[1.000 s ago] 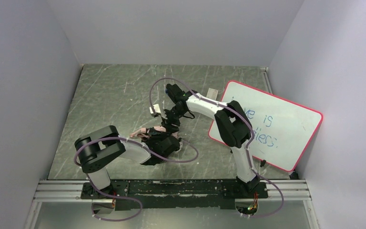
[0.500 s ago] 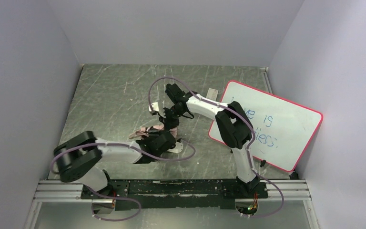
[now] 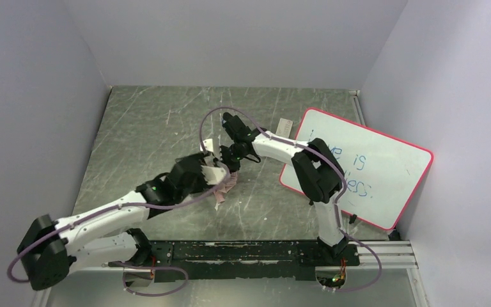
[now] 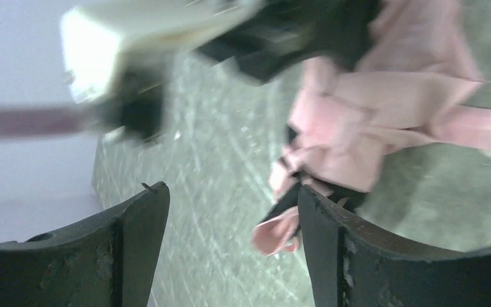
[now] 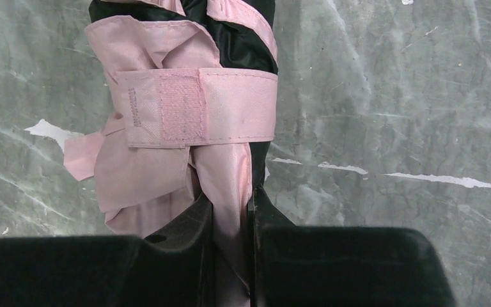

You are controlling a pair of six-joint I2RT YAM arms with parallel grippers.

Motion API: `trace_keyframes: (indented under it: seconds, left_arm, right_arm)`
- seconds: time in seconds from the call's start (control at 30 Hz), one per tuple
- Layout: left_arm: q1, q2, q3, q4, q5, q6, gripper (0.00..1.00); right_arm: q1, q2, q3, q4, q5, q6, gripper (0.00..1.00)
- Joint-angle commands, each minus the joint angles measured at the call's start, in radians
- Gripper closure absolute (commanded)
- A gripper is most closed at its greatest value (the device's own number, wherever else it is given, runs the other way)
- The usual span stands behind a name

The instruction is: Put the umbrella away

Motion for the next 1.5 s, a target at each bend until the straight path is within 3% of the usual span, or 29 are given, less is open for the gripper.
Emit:
trace_keyframes:
  seconds: [0.0, 0.23, 0.33, 0.57, 0.77, 0.93, 1.13, 1.23, 1.47]
  left_arm:
    - [0.148, -0.121, 0.000, -0.023, 0.027, -0.078, 0.25]
    - [0.391, -0.219, -0.044, -0.018, 0.058, -0.174, 0.22]
    - [0.508, -0.192, -0.020, -0.043, 0.165, -0.180, 0.19]
    - [0.798, 0.012, 0.212, -0.176, 0.557, -0.222, 0.15]
    - [0.813, 0.138, 0.337, -0.325, 0.843, -0.162, 0.05]
    - [0.813, 0.244, 0.401, -0.429, 1.021, -0.076, 0.05]
    - [0.813, 0.428, 0.499, -0.714, 1.241, 0.240, 0.10]
    - [0.813, 0.516, 0.534, -0.810, 1.291, 0.400, 0.13]
    - [0.803, 0.597, 0.589, -0.841, 1.359, 0.564, 0.15]
  right_arm:
    - [0.009, 0.051, -0.098, 0.061, 0.211, -0.025, 0.97]
    - [0.029, 0.000, -0.186, 0.135, 0.245, -0.020, 0.97]
    - [0.049, -0.034, -0.236, 0.176, 0.285, -0.021, 0.97]
    - [0.118, -0.114, -0.406, 0.346, 0.435, -0.035, 0.96]
    - [0.186, -0.176, -0.580, 0.550, 0.561, -0.048, 0.95]
    - [0.242, -0.206, -0.677, 0.670, 0.659, -0.054, 0.95]
    - [0.299, -0.213, -0.773, 0.811, 0.755, -0.079, 0.95]
    - [0.318, -0.213, -0.800, 0.846, 0.781, -0.086, 0.95]
    - [0.343, -0.222, -0.828, 0.876, 0.796, -0.089, 0.95]
